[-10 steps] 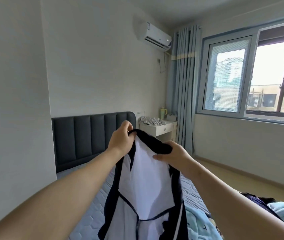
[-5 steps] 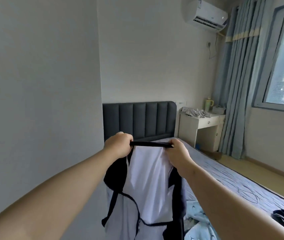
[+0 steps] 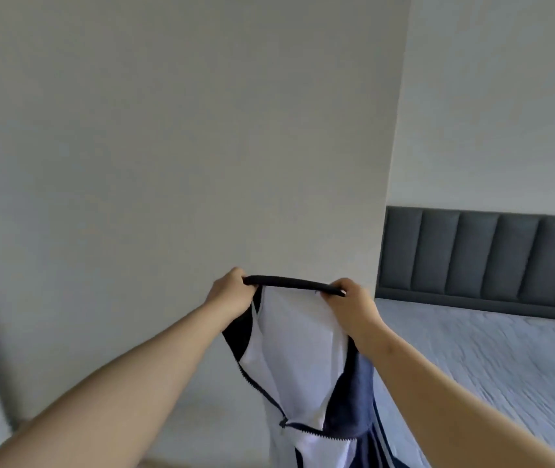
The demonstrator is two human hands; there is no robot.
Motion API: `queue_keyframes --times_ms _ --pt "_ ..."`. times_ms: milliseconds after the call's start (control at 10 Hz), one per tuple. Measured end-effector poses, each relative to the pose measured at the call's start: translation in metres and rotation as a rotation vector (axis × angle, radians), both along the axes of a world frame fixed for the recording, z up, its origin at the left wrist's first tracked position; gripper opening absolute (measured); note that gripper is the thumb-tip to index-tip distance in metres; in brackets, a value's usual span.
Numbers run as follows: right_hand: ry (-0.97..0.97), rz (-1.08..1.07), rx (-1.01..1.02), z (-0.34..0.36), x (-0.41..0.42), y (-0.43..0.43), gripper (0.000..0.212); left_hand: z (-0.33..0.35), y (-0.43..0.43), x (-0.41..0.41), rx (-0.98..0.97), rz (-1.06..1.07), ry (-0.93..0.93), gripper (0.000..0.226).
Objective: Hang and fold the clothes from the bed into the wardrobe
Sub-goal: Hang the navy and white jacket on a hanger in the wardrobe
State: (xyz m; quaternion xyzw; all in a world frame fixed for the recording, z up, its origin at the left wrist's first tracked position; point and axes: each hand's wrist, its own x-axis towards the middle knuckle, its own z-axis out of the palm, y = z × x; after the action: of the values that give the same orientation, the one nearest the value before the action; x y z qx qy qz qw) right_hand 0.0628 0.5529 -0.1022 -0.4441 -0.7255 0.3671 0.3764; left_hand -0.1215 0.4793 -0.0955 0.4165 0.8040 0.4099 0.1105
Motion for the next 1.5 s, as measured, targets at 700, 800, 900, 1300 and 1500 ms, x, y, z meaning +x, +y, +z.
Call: queue_keyframes --times_ms 700,800,900,1300,1500 --pt "0.099 0.806 -0.246 0.023 -0.342 -0.282 0.013 0.02 -0.371 -0.252 0.282 0.769 -0.168 0.021" --pt "0.095 0.882 -0.262 0.02 -0.392 -0.33 0.013 0.018 -0.426 -0.286 0.32 0.811 -0.259 0.022" --pt "0.091 0.979 -0.318 0.011 -0.447 -0.387 0.015 0.015 -0.485 -0.319 0.377 0.91 -0.349 0.027" --pt "0.02 1.312 -0.396 -0.036 -0.617 -0.581 0.008 -0.015 -0.679 -0.417 0.618 1.311 -0.532 0.027" --pt "-0.021 1.478 -0.382 -0.049 -0.717 -0.637 0.005 -0.013 -0.726 -0.499 0.666 1.457 -0.496 0.027"
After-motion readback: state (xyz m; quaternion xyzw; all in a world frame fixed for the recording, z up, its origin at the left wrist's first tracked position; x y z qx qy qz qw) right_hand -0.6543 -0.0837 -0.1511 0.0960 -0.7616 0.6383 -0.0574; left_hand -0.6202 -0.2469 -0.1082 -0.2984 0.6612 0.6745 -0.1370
